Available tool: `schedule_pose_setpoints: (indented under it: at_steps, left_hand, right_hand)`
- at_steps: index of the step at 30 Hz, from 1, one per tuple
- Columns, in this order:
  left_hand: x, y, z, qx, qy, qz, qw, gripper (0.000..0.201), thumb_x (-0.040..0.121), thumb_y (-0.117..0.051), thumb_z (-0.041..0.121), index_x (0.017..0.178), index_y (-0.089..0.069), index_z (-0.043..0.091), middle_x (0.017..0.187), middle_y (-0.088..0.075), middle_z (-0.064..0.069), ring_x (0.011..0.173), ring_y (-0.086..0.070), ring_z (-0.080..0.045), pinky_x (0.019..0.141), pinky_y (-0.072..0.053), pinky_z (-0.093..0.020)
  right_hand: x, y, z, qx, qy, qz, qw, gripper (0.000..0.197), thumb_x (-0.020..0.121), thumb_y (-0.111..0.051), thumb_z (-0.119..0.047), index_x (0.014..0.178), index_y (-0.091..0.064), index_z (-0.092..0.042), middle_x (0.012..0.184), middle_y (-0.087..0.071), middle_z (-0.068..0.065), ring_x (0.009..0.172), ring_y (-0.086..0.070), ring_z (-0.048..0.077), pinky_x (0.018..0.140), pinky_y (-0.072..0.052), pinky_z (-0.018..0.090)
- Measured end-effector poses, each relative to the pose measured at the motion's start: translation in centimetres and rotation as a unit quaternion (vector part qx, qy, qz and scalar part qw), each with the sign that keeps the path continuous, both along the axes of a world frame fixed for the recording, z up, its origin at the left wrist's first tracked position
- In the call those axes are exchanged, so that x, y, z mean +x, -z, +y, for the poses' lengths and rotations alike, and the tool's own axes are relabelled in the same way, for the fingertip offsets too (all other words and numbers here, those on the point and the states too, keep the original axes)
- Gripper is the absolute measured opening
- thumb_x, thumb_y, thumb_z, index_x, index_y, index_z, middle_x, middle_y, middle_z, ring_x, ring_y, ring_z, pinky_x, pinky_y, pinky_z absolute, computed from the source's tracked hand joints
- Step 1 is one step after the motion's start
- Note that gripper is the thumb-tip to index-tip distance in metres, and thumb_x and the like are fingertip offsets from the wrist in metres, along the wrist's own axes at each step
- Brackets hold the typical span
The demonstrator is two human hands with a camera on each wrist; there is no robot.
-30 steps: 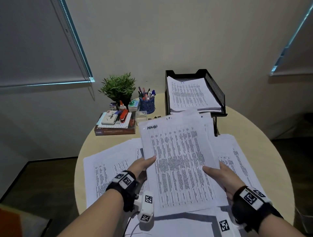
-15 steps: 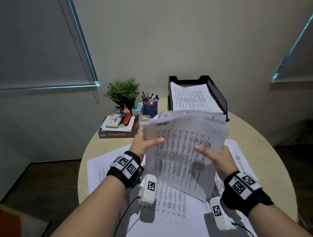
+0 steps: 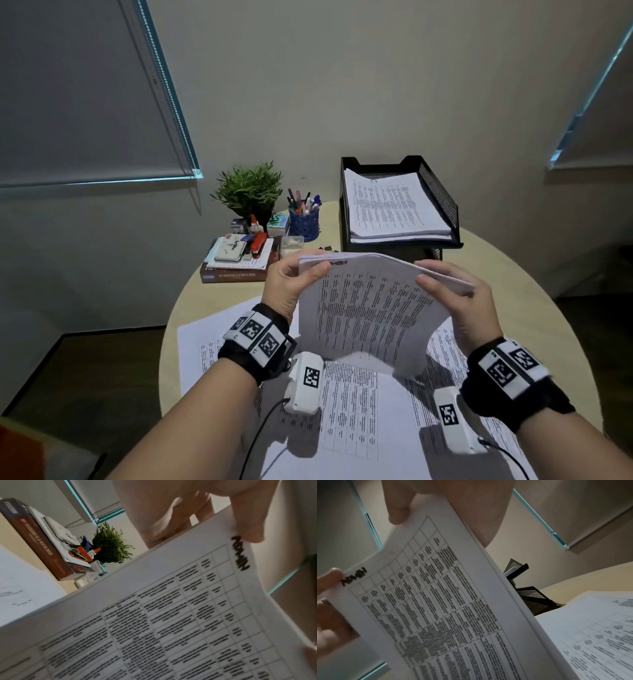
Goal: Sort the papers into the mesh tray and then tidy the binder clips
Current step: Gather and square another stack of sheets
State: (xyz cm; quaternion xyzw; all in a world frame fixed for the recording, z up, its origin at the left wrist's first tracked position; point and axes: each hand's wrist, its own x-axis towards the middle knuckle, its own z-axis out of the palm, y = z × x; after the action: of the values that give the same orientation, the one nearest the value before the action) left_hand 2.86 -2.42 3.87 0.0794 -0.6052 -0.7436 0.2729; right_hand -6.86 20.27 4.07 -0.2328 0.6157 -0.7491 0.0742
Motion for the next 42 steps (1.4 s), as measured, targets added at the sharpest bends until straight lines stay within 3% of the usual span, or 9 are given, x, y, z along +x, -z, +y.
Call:
schedule_pose_setpoints:
  at_steps: [3, 6, 10, 13, 21, 27, 31, 37, 42]
  left_hand:
    - [0.1, -0.3, 0.4, -0.015, -0.021, 0.001, 1.0, 0.03, 0.069, -0.074, 0.003, 0.08, -0.078, 0.031, 0.082, -0.074, 0.01, 0.086, -0.066, -0.003, 0.082, -0.053, -0.02]
    - [0.0, -0.7, 0.4, -0.01, -0.038, -0.001, 0.999, 0.021, 0.062, -0.074, 0.013, 0.075, -0.078, 0.028, 0.082, -0.075, 0.009, 0.091, -0.065, -0.01, 0.089, -0.051, -0.027]
    - [-0.1, -0.6, 0.0, -0.049, -0.03, -0.015, 0.998, 0.03, 0.07, -0.071, -0.007, 0.089, -0.073, 0.017, 0.08, -0.074, 0.011, 0.083, -0.066, -0.001, 0.074, -0.051, -0.015]
    - [-0.2, -0.1, -0.1, -0.011, -0.03, -0.025, 0.999, 0.037, 0.072, -0.064, -0.017, 0.072, -0.077, 0.017, 0.072, -0.074, 0.008, 0.073, -0.068, -0.001, 0.068, -0.052, -0.013]
    - [-0.8, -0.8, 0.6, 0.127, -0.011, 0.021, 0.992, 0.032, 0.082, -0.055, -0.007, 0.072, -0.077, 0.014, 0.073, -0.074, 0.002, 0.069, -0.068, -0.009, 0.073, -0.056, -0.025]
    - [-0.2, -0.1, 1.4, 0.05, -0.01, -0.044, 0.998, 0.03, 0.081, -0.06, -0.005, 0.066, -0.075, 0.016, 0.068, -0.073, 0.004, 0.064, -0.067, -0.007, 0.067, -0.056, -0.027]
    - [0.0, 3.2, 2.7, -0.015, 0.001, -0.16, 0.987, 0.026, 0.072, -0.071, -0.006, 0.081, -0.071, 0.019, 0.072, -0.073, 0.01, 0.077, -0.067, -0.011, 0.084, -0.051, -0.035]
    - [-1.5, 2.6, 3.0, 0.011, -0.01, -0.135, 0.991, 0.027, 0.073, -0.068, -0.012, 0.09, -0.069, 0.009, 0.071, -0.073, 0.012, 0.074, -0.068, -0.002, 0.071, -0.054, -0.016]
    - [-1.6, 4.9, 3.8, -0.035, 0.003, -0.266, 0.963, 0.028, 0.073, -0.074, 0.003, 0.101, -0.068, 0.003, 0.095, -0.069, -0.005, 0.093, -0.062, -0.02, 0.088, -0.047, -0.032]
  right_hand:
    - [0.0, 0.4, 0.1, -0.001, 0.013, -0.012, 1.0, 0.015, 0.063, -0.076, -0.024, 0.078, -0.077, -0.02, 0.076, -0.073, -0.002, 0.073, -0.065, 0.016, 0.069, -0.05, 0.022]
    - [-0.1, 0.2, -0.4, -0.01, 0.027, -0.019, 0.999, 0.007, 0.064, -0.077, -0.021, 0.071, -0.079, -0.024, 0.072, -0.074, -0.003, 0.071, -0.067, 0.011, 0.072, -0.051, 0.022]
    - [-0.5, -0.4, -1.0, -0.023, 0.025, -0.007, 0.999, 0.019, 0.074, -0.073, -0.004, 0.071, -0.079, -0.022, 0.071, -0.075, -0.004, 0.069, -0.068, 0.004, 0.066, -0.052, 0.015]
    - [-0.5, -1.2, -1.2, -0.031, 0.027, -0.009, 0.999, 0.01, 0.069, -0.074, -0.013, 0.073, -0.079, -0.021, 0.074, -0.075, -0.004, 0.072, -0.068, 0.005, 0.07, -0.053, 0.015]
    - [-0.3, 1.0, -0.4, 0.048, 0.021, -0.052, 0.997, 0.027, 0.067, -0.079, -0.01, 0.093, -0.072, -0.009, 0.089, -0.076, 0.002, 0.088, -0.072, 0.016, 0.084, -0.054, 0.035]
    - [0.0, 3.5, 0.6, 0.07, 0.039, -0.105, 0.991, 0.03, 0.06, -0.086, -0.018, 0.087, -0.073, -0.017, 0.089, -0.076, 0.0, 0.088, -0.071, 0.02, 0.082, -0.052, 0.037]
    - [0.1, 6.6, 1.3, 0.126, 0.057, -0.159, 0.978, 0.034, 0.064, -0.083, -0.002, 0.094, -0.07, -0.012, 0.089, -0.074, -0.001, 0.089, -0.068, 0.019, 0.089, -0.052, 0.04]
    - [-1.0, 5.4, 1.4, 0.088, 0.062, -0.156, 0.982, 0.023, 0.067, -0.08, -0.001, 0.086, -0.071, -0.009, 0.081, -0.076, -0.001, 0.079, -0.072, 0.019, 0.076, -0.053, 0.035]
    - [-0.2, 7.8, 1.7, 0.149, 0.083, -0.214, 0.962, 0.022, 0.072, -0.078, -0.014, 0.073, -0.059, -0.004, 0.072, -0.065, 0.01, 0.067, -0.063, 0.026, 0.063, -0.052, 0.035]
